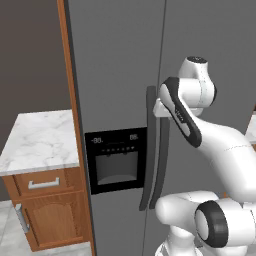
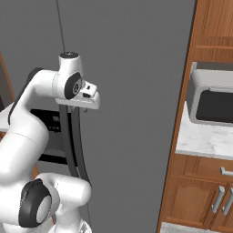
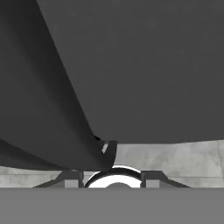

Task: Open the freezer door, pick up the ice cube tray from the freezer, and place it on the dining counter.

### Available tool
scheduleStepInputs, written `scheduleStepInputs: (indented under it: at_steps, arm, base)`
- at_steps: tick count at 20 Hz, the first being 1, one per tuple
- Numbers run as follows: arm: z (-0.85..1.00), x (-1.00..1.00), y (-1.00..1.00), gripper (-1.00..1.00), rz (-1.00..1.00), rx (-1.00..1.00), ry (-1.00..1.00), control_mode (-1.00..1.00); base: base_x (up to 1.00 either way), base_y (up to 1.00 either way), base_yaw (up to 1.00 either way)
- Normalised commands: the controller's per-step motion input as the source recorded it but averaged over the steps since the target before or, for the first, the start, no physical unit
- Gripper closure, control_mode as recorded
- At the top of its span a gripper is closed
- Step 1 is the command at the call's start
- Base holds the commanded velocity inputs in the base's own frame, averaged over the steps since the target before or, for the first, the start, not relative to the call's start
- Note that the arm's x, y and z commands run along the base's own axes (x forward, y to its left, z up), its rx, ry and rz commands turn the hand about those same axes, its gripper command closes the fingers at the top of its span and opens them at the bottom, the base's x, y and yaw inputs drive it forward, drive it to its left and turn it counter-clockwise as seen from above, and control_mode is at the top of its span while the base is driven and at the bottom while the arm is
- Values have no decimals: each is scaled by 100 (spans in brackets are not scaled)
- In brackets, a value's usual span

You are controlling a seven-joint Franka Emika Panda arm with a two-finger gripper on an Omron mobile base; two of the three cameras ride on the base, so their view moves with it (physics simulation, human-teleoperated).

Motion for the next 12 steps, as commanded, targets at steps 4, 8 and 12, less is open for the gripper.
scheduleStepInputs:
  at_steps: [4,8,12]
  arm:
    - [0,-23,0,-100,0,0,-1,-100]
    - [10,-94,3,-100,0,-5,-16,-100]
    - [39,-99,15,-100,-3,-11,-14,-100]
  base:
    - [0,0,0]
    - [0,0,0]
    - [0,0,0]
